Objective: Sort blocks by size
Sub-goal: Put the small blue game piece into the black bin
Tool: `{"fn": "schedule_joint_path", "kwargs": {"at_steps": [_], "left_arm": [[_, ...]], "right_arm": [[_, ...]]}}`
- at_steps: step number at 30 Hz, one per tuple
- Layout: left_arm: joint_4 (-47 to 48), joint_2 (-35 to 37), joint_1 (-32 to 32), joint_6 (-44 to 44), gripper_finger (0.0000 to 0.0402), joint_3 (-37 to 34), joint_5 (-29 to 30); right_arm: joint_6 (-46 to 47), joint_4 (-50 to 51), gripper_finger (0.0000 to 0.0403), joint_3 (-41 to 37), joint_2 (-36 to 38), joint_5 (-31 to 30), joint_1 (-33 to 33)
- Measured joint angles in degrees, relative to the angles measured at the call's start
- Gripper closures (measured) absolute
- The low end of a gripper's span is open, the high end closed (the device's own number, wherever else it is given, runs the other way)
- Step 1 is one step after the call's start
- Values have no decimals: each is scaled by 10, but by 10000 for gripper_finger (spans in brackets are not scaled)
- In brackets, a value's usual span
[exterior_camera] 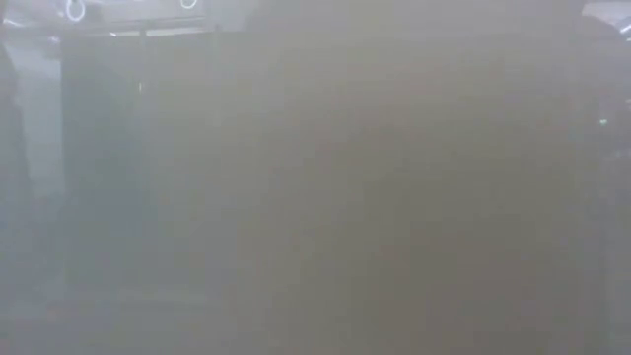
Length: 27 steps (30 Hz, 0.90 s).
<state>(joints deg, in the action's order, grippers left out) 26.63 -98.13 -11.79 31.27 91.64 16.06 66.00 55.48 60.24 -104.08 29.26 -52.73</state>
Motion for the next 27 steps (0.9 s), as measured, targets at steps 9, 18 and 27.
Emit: {"fn": "schedule_joint_path", "kwargs": {"at_steps": [9,18,27], "left_arm": [[-1,0,0,5,161,0,0],[-1,0,0,4,161,0,-3],[7,0,6,-25,161,1,-28]], "right_arm": [[5,-42,180,-25,-9,17,0],[34,-90,241,-53,-8,39,0],[35,-89,247,-55,2,25,8]]}}
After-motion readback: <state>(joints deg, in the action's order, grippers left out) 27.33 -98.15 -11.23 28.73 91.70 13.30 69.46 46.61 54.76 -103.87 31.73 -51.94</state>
